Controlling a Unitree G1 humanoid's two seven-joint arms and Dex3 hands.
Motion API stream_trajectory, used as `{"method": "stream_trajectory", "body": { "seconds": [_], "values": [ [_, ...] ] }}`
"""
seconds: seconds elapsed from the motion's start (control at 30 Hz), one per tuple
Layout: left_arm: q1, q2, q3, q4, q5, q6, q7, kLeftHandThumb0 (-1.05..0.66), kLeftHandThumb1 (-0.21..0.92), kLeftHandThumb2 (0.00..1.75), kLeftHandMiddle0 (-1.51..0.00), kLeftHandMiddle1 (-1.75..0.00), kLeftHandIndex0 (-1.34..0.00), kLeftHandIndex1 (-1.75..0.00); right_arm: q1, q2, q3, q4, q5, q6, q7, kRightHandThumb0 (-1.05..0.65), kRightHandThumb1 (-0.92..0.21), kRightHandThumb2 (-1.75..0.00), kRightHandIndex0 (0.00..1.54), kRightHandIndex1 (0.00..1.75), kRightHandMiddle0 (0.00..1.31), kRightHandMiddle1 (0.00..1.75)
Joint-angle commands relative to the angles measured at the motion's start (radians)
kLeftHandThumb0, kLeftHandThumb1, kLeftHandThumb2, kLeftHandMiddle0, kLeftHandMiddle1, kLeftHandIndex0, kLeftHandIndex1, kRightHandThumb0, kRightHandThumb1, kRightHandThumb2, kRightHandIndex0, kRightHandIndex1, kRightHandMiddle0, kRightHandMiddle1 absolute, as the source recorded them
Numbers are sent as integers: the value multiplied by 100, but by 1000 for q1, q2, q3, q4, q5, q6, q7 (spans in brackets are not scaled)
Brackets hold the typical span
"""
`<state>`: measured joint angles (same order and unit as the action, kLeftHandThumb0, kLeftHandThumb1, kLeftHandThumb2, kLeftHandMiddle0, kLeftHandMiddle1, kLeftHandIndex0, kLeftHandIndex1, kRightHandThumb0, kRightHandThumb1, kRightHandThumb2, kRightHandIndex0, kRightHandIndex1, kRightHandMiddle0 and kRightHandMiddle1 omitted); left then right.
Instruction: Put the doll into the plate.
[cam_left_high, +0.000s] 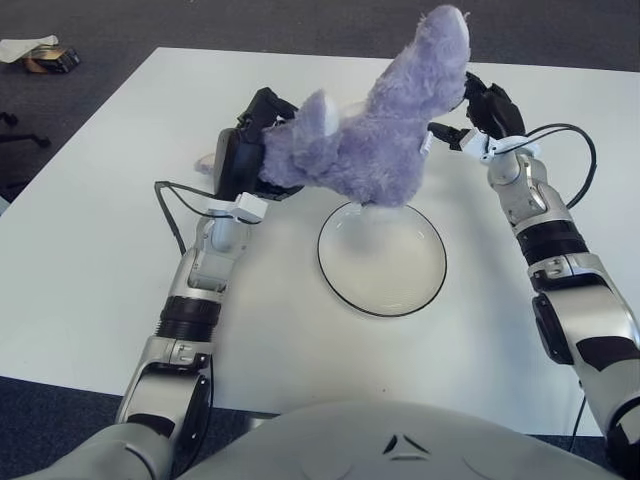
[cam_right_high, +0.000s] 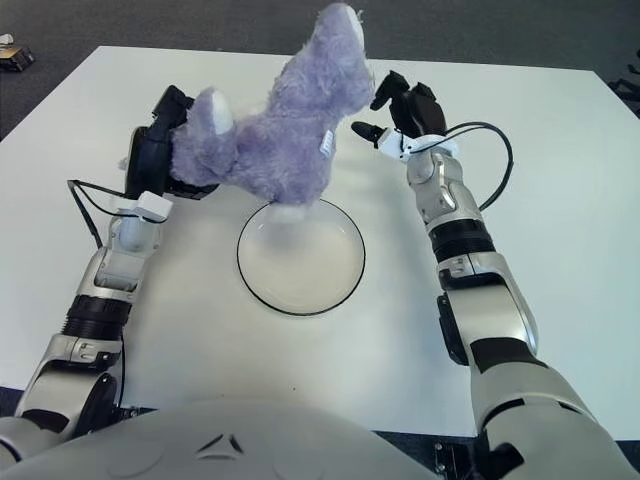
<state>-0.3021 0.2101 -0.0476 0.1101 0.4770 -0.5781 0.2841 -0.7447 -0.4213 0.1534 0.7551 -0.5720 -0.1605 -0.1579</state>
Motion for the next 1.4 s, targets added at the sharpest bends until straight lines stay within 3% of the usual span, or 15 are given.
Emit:
{"method": "stream_trajectory", "body": {
  "seconds": [0.0, 0.2, 0.73, 1.27, 1.37],
  "values": [
    [-9, 12, 0, 13, 4, -11, 5, 0, -8, 175, -93, -168, -68, -175, -32, -6, 2, 95, 24, -25, -12, -35, -92, -51, 13, 164, 19, 175],
    [-21, 29, -13, 71, 63, -44, 44, 0, -9, 175, -93, -167, -69, -175, -43, 21, -81, 109, 162, 38, 57, -35, -92, -51, 20, 166, 19, 175],
    [-15, 36, -74, 156, 69, -119, 37, 0, -6, 175, -88, -174, -68, -175, -91, 6, -102, 210, 225, 57, 31, -35, -92, -51, 24, 169, 19, 175],
    [11, 28, -111, 155, 59, -133, 5, 0, -6, 175, -88, -175, -68, -175, -117, 13, -108, 282, 257, 67, 6, -35, -92, -52, 25, 173, 19, 175],
    [19, 29, -120, 152, 50, -127, -18, 0, -6, 175, -88, -175, -68, -175, -125, 12, -109, 304, 263, 70, 5, -12, -88, -60, 29, 171, 6, 175]
  ]
}}
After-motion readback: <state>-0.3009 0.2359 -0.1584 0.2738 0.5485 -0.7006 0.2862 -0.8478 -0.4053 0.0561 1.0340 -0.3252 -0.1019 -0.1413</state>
